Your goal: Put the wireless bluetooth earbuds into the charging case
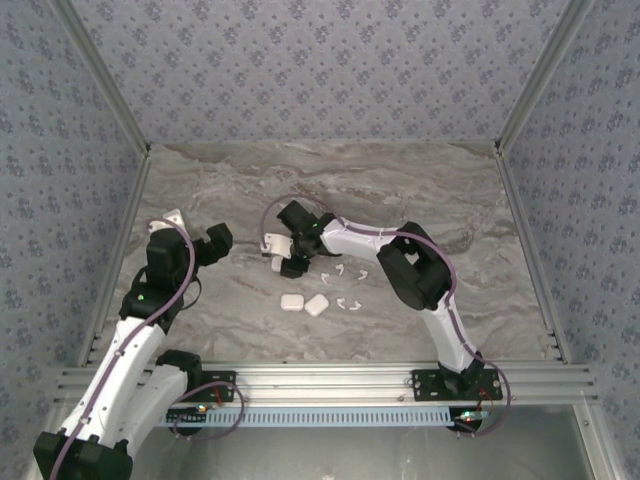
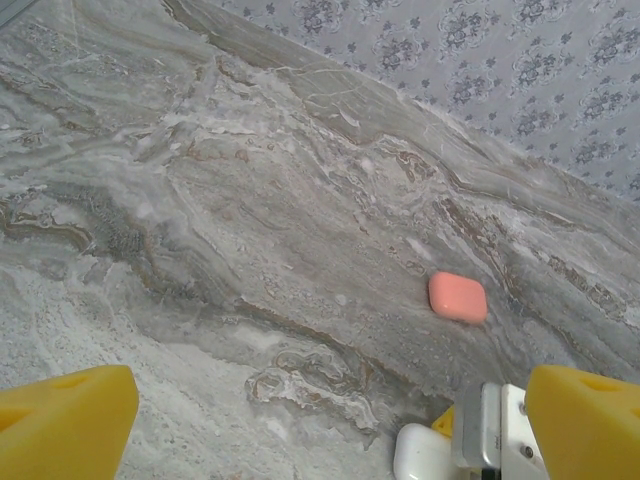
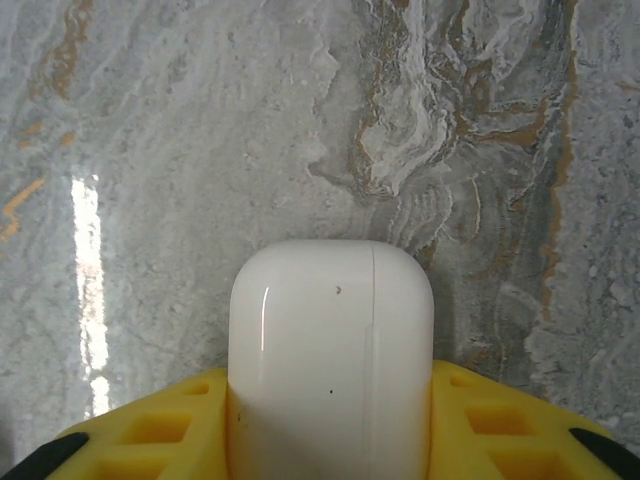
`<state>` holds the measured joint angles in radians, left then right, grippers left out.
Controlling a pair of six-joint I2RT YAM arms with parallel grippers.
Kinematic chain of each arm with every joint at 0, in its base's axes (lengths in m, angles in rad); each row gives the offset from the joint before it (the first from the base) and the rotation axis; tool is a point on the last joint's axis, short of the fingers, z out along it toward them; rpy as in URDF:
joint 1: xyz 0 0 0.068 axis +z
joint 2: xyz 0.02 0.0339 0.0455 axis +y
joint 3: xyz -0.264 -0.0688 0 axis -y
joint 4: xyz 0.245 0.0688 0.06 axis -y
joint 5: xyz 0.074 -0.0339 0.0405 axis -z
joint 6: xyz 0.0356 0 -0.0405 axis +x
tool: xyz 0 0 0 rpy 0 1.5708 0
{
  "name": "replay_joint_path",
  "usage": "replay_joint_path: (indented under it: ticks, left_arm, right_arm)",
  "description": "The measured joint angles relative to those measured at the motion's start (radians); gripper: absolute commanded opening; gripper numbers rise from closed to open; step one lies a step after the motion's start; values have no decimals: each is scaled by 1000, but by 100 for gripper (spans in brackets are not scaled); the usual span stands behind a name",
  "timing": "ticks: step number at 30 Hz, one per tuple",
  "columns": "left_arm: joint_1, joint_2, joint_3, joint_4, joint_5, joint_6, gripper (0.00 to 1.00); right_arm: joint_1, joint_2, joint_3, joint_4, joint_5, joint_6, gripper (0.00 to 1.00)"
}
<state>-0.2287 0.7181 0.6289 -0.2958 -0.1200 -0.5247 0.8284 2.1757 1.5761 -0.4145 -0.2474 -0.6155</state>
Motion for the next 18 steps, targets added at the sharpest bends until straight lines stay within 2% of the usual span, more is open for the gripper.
replay_joint_path:
  ticks: [5, 8, 13, 18]
  left_arm:
    - [1, 12, 0, 1, 34, 0, 99]
    - [1, 34, 1, 3, 77, 0, 99]
    - [1, 124, 55, 7, 194, -2, 98]
    - [3, 241, 155, 76, 399, -24, 97]
  right_arm:
    - [-26, -27, -27, 14, 1, 16, 32]
    - [-55, -109, -95, 30, 5, 28, 32]
    - [-113, -348, -242, 86, 9, 43, 32]
    - [-161, -615, -381, 161, 24, 42, 32]
